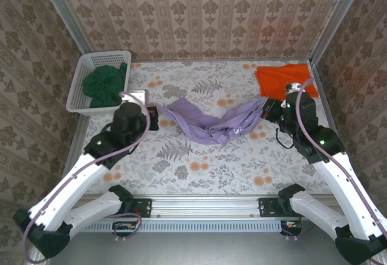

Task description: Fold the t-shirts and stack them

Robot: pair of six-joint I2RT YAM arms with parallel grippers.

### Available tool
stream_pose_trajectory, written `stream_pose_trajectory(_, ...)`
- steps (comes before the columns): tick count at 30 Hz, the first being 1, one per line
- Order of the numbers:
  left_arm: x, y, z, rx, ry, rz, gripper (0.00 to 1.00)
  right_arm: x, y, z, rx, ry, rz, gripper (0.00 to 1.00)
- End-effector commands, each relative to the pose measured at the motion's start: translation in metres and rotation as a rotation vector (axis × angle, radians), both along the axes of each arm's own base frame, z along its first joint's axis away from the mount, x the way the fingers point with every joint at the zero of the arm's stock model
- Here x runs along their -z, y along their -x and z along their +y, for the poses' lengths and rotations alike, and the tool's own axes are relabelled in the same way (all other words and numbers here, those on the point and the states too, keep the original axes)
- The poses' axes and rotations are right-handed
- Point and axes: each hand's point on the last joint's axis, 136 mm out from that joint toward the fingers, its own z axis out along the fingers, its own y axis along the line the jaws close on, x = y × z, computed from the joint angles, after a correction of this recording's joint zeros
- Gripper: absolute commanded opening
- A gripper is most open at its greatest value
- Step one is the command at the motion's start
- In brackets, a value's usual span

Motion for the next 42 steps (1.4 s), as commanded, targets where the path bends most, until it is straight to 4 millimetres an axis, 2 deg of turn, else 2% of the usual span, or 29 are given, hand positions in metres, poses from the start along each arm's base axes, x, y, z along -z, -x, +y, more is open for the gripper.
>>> stream_pose_trajectory(1, -0.039, 0.013, 0.031, -0.089, 0.040, -0.103, 0.00, -0.034, 0.009, -0.018, 0.061, 0.017, -0.097, 0.00)
stream_pose_trajectory(4, -0.053, 0.020, 0.052, -0.163, 0.050, -0.138, 0.00, -0.040, 0.007, -0.025, 0.104, 0.023, -0.122, 0.00)
stream_pose_trajectory(7, -0.051, 0.017, 0.056, -0.188, 0.022, -0.115, 0.00, -0.028, -0.006, -0.029, 0.143, 0.071, -0.076, 0.00)
stream_pose_trajectory(10, -0.039, 0.005, 0.058, -0.219, -0.010, -0.036, 0.00, -0.007, -0.024, -0.025, 0.144, 0.124, 0.006, 0.00)
stream_pose_trajectory(14, -0.028, -0.023, 0.052, -0.215, 0.052, 0.086, 0.00, 0.014, -0.059, -0.013, 0.119, 0.158, 0.093, 0.00)
stream_pose_trajectory(18, -0.042, -0.048, 0.052, -0.204, 0.102, 0.105, 0.00, 0.014, -0.081, -0.002, 0.096, 0.138, 0.104, 0.00)
stream_pose_trajectory(21, -0.057, -0.054, 0.046, -0.168, 0.097, 0.073, 0.00, 0.008, -0.083, -0.001, 0.093, 0.118, 0.082, 0.00)
stream_pose_trajectory(26, -0.063, -0.071, 0.040, -0.155, 0.112, 0.065, 0.00, 0.010, -0.087, -0.009, 0.120, 0.111, 0.079, 0.00)
stream_pose_trajectory(29, -0.080, -0.095, 0.036, -0.133, 0.144, 0.070, 0.00, 0.001, -0.104, -0.012, 0.130, 0.074, 0.063, 0.00)
stream_pose_trajectory(31, -0.103, -0.112, 0.032, -0.093, 0.178, 0.056, 0.00, -0.016, -0.117, -0.010, 0.120, 0.053, 0.052, 0.00)
stream_pose_trajectory(33, -0.132, -0.119, 0.027, -0.041, 0.191, 0.008, 0.00, -0.041, -0.121, -0.009, 0.108, 0.037, 0.022, 0.00)
stream_pose_trajectory(36, -0.173, -0.105, 0.020, 0.040, 0.180, -0.078, 0.00, -0.081, -0.111, -0.014, 0.115, 0.036, -0.061, 0.00)
stream_pose_trajectory(37, -0.179, -0.098, 0.020, 0.049, 0.176, -0.094, 0.00, -0.091, -0.104, -0.019, 0.130, 0.037, -0.086, 0.00)
stream_pose_trajectory(39, -0.177, -0.085, 0.026, 0.040, 0.167, -0.086, 0.00, -0.097, -0.092, -0.023, 0.136, 0.035, -0.101, 0.00)
stream_pose_trajectory(42, -0.148, -0.065, 0.027, 0.053, 0.163, -0.009, 0.00, -0.080, -0.079, -0.023, 0.122, 0.039, -0.055, 0.00)
